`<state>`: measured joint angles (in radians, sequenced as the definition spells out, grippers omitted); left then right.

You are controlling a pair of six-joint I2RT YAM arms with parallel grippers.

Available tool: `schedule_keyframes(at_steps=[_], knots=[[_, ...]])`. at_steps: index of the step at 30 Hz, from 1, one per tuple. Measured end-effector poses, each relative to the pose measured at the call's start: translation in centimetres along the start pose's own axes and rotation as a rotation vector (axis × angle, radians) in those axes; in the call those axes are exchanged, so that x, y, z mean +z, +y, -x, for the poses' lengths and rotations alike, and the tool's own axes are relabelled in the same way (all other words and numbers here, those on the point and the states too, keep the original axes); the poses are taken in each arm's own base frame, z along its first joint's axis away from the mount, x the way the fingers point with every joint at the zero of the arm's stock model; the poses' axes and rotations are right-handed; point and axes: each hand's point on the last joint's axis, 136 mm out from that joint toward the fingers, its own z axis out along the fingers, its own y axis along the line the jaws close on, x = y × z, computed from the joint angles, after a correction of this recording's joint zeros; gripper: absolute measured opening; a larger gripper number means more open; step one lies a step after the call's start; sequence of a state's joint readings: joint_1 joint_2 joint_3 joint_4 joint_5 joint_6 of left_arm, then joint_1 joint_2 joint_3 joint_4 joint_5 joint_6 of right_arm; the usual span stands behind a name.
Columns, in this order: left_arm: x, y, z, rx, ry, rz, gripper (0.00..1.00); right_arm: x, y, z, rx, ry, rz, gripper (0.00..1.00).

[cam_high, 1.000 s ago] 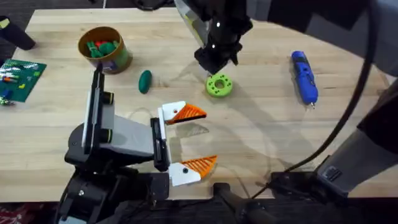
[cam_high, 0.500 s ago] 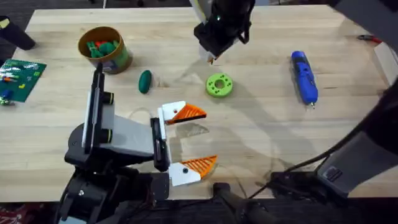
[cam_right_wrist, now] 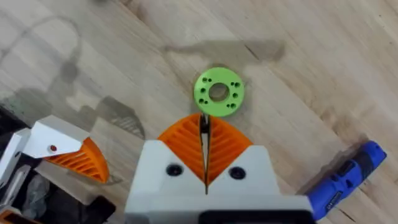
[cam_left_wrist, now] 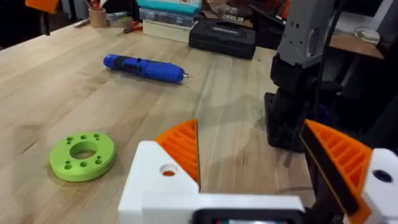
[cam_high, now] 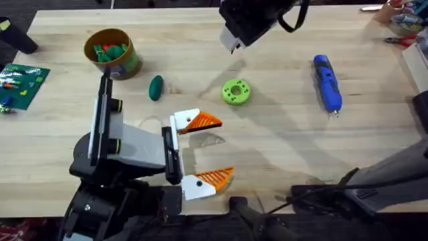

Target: Pick up the gripper from the table and insert it into the empty holder that is missing its gripper. Then pick up a screw, insert it into the mounting hole, and use the screwdriver to tighten it. Finally, clean up the table by picking up the vegetable and placing it into the bucket.

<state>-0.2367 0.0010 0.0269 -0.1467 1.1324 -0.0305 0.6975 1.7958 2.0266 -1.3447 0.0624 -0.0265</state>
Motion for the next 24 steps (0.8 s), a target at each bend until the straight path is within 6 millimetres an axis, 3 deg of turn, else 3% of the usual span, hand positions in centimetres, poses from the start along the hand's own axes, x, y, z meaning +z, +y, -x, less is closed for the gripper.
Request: schedule_keyframes(at_steps=[11, 24], knots=[[0.0, 0.0, 0.0, 0.0, 0.0, 0.0, 0.986, 0.0, 0.9, 0.0, -0.016, 0.001, 0.027, 0.007], [0.0, 0.0, 0.0, 0.0, 0.0, 0.0, 0.986, -0.5, 8.3, -0.5, -0.198, -0.005, 0.167, 0.007]])
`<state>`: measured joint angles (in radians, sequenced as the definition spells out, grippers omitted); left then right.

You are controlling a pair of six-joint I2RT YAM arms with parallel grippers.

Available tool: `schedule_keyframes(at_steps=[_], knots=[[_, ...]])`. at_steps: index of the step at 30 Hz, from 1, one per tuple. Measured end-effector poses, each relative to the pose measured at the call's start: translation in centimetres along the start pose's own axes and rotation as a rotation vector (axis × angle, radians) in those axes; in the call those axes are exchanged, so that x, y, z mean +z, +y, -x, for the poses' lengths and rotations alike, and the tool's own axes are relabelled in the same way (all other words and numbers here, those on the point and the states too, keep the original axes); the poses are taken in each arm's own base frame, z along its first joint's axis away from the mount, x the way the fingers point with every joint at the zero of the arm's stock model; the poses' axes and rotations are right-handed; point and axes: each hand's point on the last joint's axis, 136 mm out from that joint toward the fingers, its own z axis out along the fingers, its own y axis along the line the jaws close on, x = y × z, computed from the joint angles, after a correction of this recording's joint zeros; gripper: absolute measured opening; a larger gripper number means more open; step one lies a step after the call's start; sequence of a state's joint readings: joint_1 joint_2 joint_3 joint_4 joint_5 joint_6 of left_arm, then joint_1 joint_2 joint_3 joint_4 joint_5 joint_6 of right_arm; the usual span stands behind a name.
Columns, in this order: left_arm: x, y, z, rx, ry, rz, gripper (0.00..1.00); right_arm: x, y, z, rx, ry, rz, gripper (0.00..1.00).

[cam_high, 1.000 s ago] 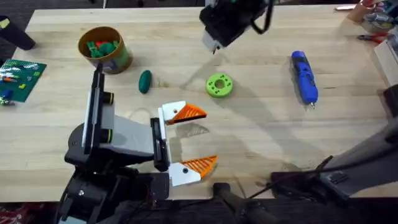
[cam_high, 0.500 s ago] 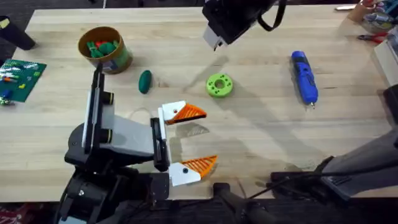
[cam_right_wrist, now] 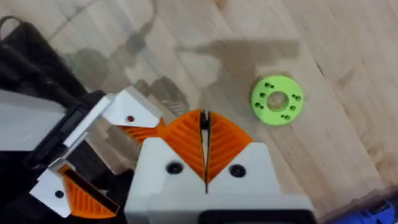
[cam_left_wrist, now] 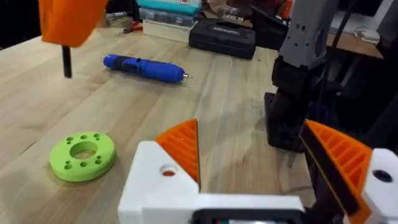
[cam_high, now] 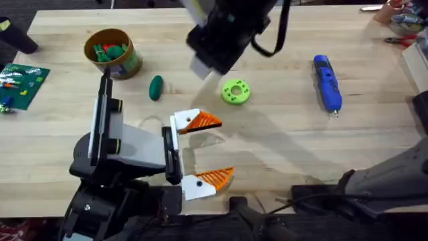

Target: Pick up the gripper from the table and insert it into the empty holder that is missing its gripper. Then pick up a screw, insert it into the mounting hole, and use the screwdriver to tighten it. Finally, clean up the table by picking up the vegetable and placing it into the bucket.

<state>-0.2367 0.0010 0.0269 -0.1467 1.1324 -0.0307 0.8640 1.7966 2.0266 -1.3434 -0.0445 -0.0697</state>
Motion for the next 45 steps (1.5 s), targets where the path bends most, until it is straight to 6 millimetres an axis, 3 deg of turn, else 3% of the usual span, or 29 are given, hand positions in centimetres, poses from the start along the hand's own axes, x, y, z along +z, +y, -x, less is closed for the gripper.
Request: schedule_keyframes(at_steps=[9, 20, 30, 45], knots=[[0.0, 0.0, 0.0, 0.0, 0.0, 0.0, 0.986, 0.2, 4.8, -0.1, -0.133, 0.006, 0.032, 0.007], [0.0, 0.0, 0.0, 0.0, 0.0, 0.0, 0.986, 0.2, 8.6, -1.2, -0.23, 0.033, 0.063, 0.007], [0.0, 0.0, 0.0, 0.0, 0.0, 0.0, 0.986, 0.3, 8.5, -2.2, -0.23, 0.08, 0.061, 0.007], [0.0, 0.0, 0.0, 0.0, 0.0, 0.0, 0.986, 1.4, 8.0, -1.9, -0.231, 0.093, 0.027, 0.007]])
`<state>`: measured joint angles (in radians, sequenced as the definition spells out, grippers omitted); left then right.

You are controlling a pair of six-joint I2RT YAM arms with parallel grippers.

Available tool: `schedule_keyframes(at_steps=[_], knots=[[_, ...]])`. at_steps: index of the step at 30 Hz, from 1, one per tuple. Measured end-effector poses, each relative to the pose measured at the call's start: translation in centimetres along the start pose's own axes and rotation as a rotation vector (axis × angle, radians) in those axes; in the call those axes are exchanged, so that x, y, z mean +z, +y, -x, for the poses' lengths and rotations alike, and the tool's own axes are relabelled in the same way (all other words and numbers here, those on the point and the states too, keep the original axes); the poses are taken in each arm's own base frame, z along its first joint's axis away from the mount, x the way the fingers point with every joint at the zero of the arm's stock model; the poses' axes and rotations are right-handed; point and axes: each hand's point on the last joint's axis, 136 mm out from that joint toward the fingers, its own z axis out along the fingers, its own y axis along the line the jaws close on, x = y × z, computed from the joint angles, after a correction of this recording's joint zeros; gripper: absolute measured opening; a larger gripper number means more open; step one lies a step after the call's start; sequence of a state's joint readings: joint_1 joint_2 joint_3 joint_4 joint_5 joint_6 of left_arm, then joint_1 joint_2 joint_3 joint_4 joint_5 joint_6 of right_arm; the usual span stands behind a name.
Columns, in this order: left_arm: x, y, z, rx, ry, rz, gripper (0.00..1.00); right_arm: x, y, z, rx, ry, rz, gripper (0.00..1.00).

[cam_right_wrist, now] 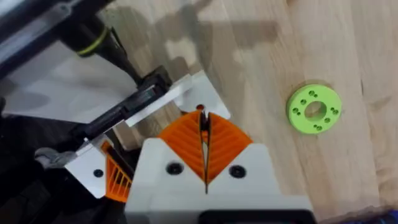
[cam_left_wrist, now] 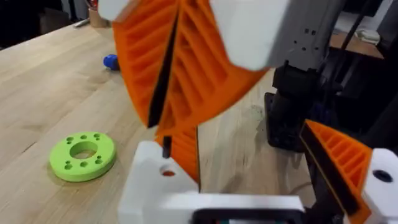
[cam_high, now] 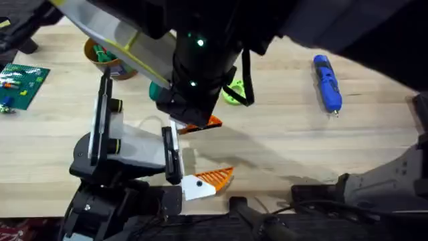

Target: Pick up the gripper from the table and insert it into the empty holder that is missing its gripper. Then pick up a screw, insert it into the mounting hole, and use the screwdriver to tighten it. Finally, clean up the table by picking up the vegetable and placing it into the bucket.

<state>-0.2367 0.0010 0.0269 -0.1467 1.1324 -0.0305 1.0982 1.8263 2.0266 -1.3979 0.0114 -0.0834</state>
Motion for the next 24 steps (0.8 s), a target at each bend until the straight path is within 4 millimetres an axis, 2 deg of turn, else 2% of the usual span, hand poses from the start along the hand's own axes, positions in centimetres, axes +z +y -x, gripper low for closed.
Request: schedule_keyframes(at_steps=[10, 13, 14, 24], knots=[[0.0, 0.0, 0.0, 0.0, 0.0, 0.0, 0.986, 0.1, -0.2, 0.1, 0.0, 0.0, -0.013, 0.007], [0.0, 0.0, 0.0, 0.0, 0.0, 0.0, 0.986, 0.5, -0.3, 0.1, 0.0, 0.01, -0.014, 0.007], [0.0, 0.0, 0.0, -0.005, 0.0, 0.0, 0.986, 1.1, -0.2, 0.2, 0.0, 0.025, -0.01, 0.007], [0.0, 0.0, 0.0, -0.005, 0.0, 0.0, 0.986, 1.2, 0.1, 0.2, 0.001, 0.024, 0.008, 0.007]])
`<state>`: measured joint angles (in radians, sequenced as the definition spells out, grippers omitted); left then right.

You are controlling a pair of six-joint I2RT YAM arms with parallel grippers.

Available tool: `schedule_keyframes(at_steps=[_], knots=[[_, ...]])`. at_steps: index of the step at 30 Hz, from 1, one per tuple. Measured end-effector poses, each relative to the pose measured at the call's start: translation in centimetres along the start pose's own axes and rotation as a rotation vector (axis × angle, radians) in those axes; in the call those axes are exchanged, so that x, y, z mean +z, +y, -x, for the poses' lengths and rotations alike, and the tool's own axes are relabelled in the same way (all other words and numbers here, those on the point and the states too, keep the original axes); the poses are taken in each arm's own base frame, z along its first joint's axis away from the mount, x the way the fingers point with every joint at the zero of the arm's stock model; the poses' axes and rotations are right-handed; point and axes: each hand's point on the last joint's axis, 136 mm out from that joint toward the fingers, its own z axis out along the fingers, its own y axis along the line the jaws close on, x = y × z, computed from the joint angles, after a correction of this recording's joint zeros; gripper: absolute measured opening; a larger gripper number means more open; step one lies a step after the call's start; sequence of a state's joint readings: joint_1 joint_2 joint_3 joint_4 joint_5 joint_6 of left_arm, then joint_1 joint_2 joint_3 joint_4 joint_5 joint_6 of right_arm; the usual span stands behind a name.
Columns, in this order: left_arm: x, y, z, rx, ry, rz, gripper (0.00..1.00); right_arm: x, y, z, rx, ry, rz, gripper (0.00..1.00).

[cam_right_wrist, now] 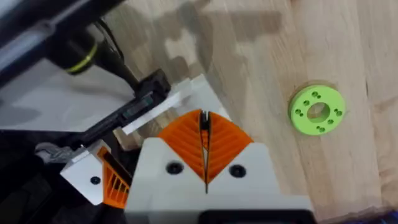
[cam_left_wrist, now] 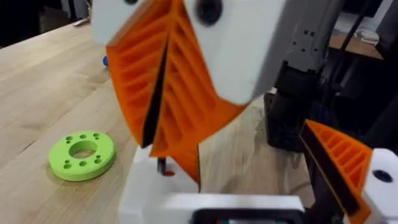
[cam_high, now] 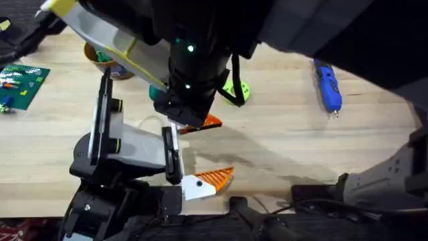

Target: Pick up the gripper from the table and insert it into the empty holder that is missing its gripper. Then pick up a screw, insert it into the mounting hole, and use the screwdriver to tighten it. Finally, clean up the table by picking up the vegetable and placing it into the bucket.

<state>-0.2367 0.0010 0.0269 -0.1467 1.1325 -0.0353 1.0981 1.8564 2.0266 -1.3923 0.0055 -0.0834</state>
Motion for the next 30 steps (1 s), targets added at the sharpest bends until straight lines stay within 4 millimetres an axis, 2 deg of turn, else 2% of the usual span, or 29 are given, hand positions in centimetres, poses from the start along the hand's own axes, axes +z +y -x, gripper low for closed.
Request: schedule_keyframes(at_steps=[30], knots=[[0.0, 0.0, 0.0, -0.002, 0.0, 0.0, 0.986, -0.01, 0.16, -0.3, 0.0, 0.012, 0.008, 0.007]])
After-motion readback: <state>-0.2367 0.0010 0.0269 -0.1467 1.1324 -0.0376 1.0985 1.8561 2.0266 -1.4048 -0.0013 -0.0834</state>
